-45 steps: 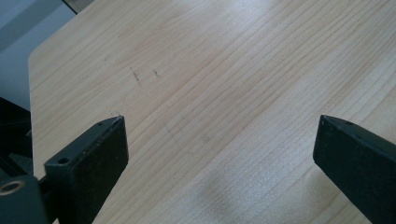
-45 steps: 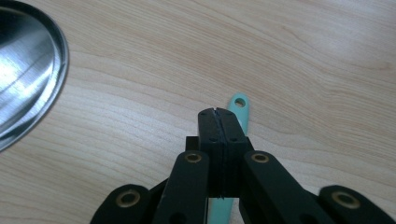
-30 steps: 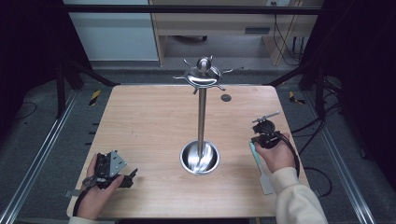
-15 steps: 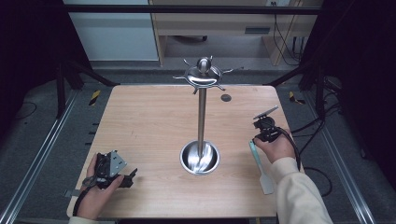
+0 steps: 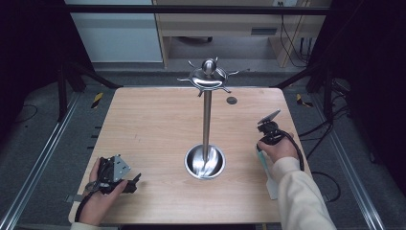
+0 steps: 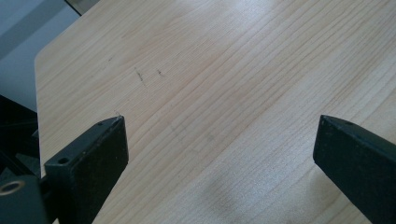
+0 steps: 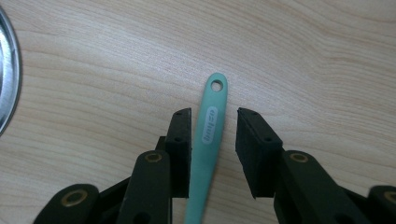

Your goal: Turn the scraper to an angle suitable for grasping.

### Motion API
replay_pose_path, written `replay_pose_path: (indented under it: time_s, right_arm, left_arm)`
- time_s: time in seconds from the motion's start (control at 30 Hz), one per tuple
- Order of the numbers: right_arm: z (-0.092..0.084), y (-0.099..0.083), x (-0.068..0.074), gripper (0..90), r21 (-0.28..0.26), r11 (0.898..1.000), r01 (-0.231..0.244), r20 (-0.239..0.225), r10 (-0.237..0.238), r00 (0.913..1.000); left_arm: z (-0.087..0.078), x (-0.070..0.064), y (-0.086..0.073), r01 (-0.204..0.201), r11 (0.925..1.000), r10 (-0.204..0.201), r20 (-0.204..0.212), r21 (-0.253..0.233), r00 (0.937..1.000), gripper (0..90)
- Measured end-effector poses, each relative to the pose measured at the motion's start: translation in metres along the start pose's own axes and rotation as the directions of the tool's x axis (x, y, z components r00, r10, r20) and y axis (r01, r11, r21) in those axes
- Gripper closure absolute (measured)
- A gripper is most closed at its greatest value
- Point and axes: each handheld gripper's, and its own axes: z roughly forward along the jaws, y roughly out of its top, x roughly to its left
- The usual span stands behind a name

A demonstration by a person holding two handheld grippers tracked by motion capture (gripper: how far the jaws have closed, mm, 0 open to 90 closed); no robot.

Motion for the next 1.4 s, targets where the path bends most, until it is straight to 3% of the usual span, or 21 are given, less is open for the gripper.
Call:
replay_pose_path:
  time_s: [0.37, 0.97, 1.4]
  right_arm:
    - [0.012, 0.001, 0.000, 66.4, 0.029, 0.999, -0.015, 0.003, 0.015, 0.9999]
    - [0.015, 0.000, 0.000, 67.8, -0.010, 0.999, -0.048, 0.003, 0.048, 0.9988]
    - [0.024, -0.004, 0.000, 67.8, 0.003, 0.999, -0.054, -0.002, 0.054, 0.9985]
  left_arm:
    - [0.000, 0.000, 0.000, -0.003, 1.0000, 0.003, 0.002, 0.001, 1.0000, 3.0]
    - [0.000, 0.000, 0.000, -0.006, 1.0000, 0.006, 0.006, 0.004, 1.0000, 3.0]
    - [0.001, -0.001, 0.000, -0.008, 1.0000, 0.008, 0.006, 0.005, 1.0000, 3.0]
